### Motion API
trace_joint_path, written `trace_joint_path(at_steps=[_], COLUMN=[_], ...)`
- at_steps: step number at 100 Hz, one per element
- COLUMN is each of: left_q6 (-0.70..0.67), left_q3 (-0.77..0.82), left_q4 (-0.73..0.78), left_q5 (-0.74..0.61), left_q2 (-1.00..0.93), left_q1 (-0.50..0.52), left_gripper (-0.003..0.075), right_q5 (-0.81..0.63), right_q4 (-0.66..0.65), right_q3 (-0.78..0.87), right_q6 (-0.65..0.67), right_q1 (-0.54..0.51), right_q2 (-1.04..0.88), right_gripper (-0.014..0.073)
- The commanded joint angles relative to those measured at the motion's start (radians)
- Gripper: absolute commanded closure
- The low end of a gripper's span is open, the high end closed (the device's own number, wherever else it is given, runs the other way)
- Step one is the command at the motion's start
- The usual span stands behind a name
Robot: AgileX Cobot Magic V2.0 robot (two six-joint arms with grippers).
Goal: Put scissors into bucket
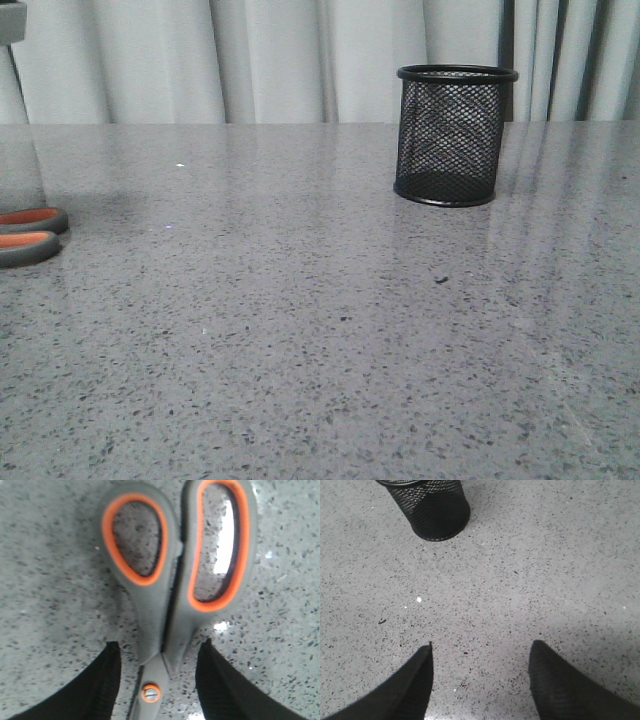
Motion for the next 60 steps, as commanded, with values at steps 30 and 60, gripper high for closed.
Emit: trace_joint_path(at_steps=[30, 60], left_q6=[0.027, 0.028], left_q3=[0.013, 0.013], left_q4=[-0.022, -0.045], left_q5=[0.037, -0.002], left_q2=[-0.034, -0.032], left_q1=[-0.007, -0.007], left_gripper=[0.0404, 0.0404], right_q5=[-0.049, -0.051], right_q4=[0.009, 0.009], right_q3=[-0.034, -0.034], right_q6=[-0.009, -0.009], right_q1=[0.031, 0.039], right_q2=[0.006, 0.006], right_gripper=[0.0214, 0.0214])
